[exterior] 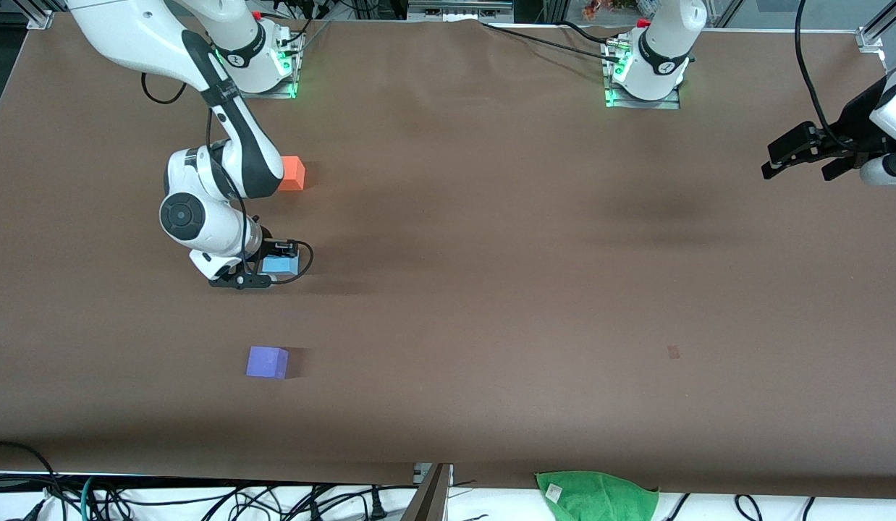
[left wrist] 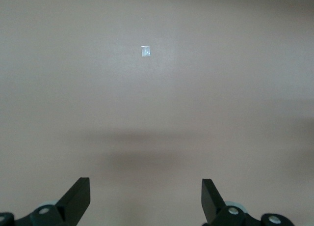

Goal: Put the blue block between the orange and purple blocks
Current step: 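Carry the blue cube with the right gripper between orange and purple cubes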

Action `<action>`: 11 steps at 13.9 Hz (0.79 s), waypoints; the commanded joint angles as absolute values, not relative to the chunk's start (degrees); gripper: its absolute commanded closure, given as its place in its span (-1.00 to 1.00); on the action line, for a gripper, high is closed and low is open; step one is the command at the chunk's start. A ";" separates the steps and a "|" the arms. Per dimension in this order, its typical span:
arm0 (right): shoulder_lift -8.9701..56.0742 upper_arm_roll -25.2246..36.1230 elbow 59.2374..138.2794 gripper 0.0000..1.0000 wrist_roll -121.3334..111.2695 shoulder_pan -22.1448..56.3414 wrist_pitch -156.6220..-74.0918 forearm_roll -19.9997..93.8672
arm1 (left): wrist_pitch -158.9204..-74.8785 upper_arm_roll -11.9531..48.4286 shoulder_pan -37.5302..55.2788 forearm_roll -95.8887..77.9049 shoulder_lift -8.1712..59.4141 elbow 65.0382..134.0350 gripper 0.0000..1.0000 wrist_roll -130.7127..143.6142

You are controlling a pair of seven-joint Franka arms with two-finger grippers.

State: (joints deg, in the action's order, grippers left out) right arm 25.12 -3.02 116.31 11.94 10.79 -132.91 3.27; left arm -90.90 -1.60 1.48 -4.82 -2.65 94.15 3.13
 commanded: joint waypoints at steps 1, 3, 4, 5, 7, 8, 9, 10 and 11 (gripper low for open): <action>24.70 -2.99 115.59 -1.00 10.37 9.59 -133.33 4.31 | -89.47 -1.32 1.49 -3.96 -1.41 92.02 -1.00 3.16; 23.56 -3.16 114.79 -1.00 10.45 9.05 -132.81 4.31 | -89.65 -1.41 1.32 -4.04 -1.41 91.85 -1.00 3.25; 21.99 -3.16 113.74 -1.00 10.81 9.31 -130.45 4.31 | -89.65 -1.58 1.14 -4.13 -1.41 91.85 -1.00 3.34; 21.45 -3.16 111.12 -1.00 10.90 9.32 -126.60 4.05 | -89.65 -1.76 0.97 -4.13 -1.41 91.41 -1.00 3.34; 21.09 -3.08 102.09 -1.00 10.81 8.97 -115.89 3.52 | -89.65 -1.76 0.97 -4.04 -0.80 91.06 -1.00 3.34; 21.09 -2.90 96.73 -1.00 10.81 8.96 -110.27 2.91 | -89.82 -1.76 1.05 -4.13 -0.53 91.05 -1.00 3.43; 21.01 -2.64 91.63 -1.00 10.81 8.96 -104.65 2.12 | -89.74 -1.76 0.97 -4.22 0.08 90.97 -1.00 3.43; 20.83 -2.46 87.32 -1.00 10.64 8.96 -99.72 2.11 | -89.74 -1.67 1.05 -4.22 0.35 90.88 -1.00 3.51; 19.61 -1.85 83.80 -1.00 10.46 8.96 -94.62 2.02 | -89.74 -1.58 1.05 -4.13 0.35 90.97 -1.00 3.52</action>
State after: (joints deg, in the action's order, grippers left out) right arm 19.81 -2.21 91.45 11.71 9.56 -103.17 2.67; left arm -90.90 -2.04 1.36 -4.82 -1.20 93.33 3.14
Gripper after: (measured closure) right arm 0.000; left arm 0.000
